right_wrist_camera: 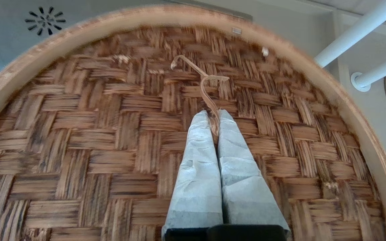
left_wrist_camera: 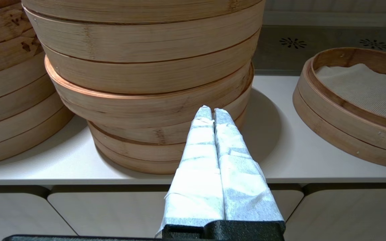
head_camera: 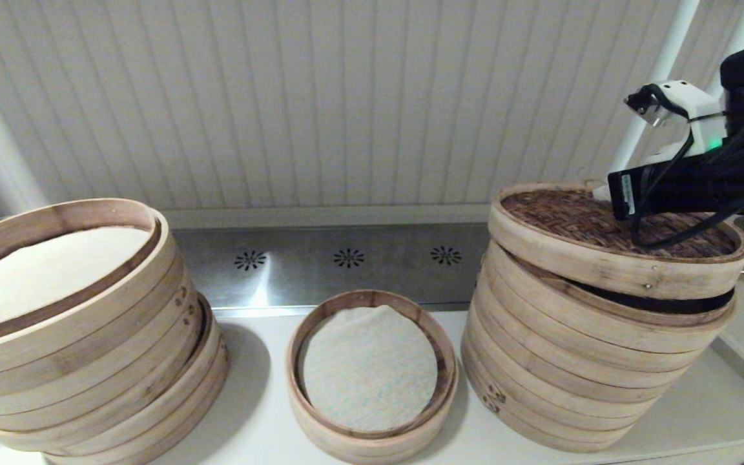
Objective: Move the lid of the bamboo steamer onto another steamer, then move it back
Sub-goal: Put the steamer
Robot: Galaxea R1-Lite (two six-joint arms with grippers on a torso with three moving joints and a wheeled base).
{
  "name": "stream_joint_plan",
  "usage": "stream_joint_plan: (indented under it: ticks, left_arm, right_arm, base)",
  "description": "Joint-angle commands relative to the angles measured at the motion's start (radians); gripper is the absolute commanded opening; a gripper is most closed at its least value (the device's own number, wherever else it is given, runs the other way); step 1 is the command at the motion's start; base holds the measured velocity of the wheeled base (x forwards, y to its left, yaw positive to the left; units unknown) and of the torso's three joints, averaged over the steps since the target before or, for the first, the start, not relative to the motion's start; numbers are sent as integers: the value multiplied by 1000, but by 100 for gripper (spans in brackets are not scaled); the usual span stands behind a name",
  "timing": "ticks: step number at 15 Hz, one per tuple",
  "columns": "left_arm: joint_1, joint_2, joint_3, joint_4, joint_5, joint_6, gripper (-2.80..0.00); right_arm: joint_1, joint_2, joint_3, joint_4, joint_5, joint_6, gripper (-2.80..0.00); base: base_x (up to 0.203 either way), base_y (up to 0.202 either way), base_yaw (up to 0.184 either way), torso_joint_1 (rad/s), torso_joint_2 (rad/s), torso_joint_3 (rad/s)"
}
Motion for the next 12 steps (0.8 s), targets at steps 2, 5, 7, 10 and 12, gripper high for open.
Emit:
stream_joint_plan:
  ticks: [2, 5, 7, 10, 12]
  left_arm:
    - [0, 0, 0, 0, 0, 0, -280]
    - [0, 0, 0, 0, 0, 0, -280]
    - [0, 0, 0, 0, 0, 0, -280]
    - [0, 0, 0, 0, 0, 0, -280]
    - [0, 0, 0, 0, 0, 0, -280]
  right_arm:
    - [-20, 6, 10, 2, 0, -6, -280]
    - [-22, -1, 18, 0, 3, -20, -280]
    - [-23, -5, 18, -2, 2, -20, -280]
    - [-24, -16, 17, -7, 2, -18, -280]
    - [-22, -18, 12, -9, 3, -17, -280]
  base:
    - [0, 0, 0, 0, 0, 0]
    - [0, 0, 0, 0, 0, 0]
    - [0, 0, 0, 0, 0, 0]
    - [0, 0, 0, 0, 0, 0]
    - [0, 0, 0, 0, 0, 0]
